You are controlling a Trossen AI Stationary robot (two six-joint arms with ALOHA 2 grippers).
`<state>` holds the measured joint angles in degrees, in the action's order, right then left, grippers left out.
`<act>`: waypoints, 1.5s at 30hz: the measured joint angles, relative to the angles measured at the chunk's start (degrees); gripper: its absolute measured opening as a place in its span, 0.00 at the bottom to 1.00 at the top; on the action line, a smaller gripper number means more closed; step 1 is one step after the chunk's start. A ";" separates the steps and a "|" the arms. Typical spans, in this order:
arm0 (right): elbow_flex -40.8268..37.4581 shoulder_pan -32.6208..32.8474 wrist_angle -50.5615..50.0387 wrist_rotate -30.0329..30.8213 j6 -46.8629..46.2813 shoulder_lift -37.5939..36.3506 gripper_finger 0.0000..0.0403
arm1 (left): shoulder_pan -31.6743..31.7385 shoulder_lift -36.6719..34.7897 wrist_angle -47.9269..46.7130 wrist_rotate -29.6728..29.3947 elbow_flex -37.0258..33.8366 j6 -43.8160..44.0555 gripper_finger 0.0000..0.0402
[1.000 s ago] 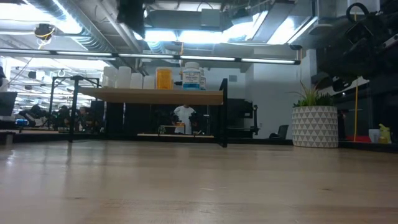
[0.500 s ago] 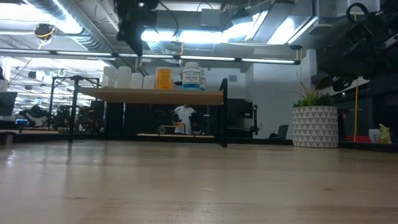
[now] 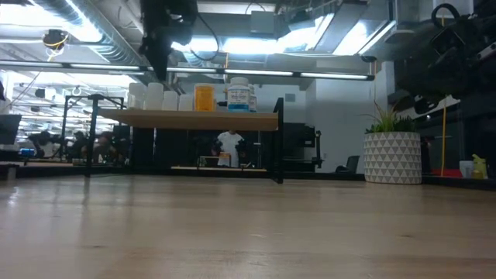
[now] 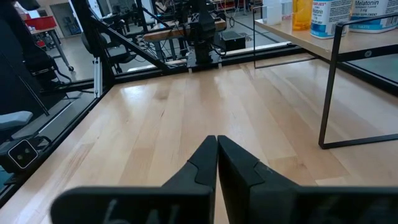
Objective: Pick and place medicine bottles onto shelf by color
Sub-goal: Adjust the pill bottles
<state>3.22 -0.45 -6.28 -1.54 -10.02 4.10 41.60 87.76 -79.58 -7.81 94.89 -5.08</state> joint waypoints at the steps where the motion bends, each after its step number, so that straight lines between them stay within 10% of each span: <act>1: 0.00 0.00 0.00 -0.02 0.00 0.00 0.04 | -0.11 -0.36 -0.75 0.06 0.00 0.10 0.00; 24: 0.00 0.00 0.00 0.00 -0.02 0.00 0.04 | -7.01 -0.45 -10.41 -4.58 0.00 3.86 0.00; 45: 0.00 0.00 0.00 0.00 -0.02 0.00 0.04 | -7.95 -0.45 -10.44 -2.20 0.00 34.21 0.00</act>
<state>3.22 -0.45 -6.28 -1.54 -10.04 4.10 33.65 87.31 -90.02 -10.01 94.89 29.13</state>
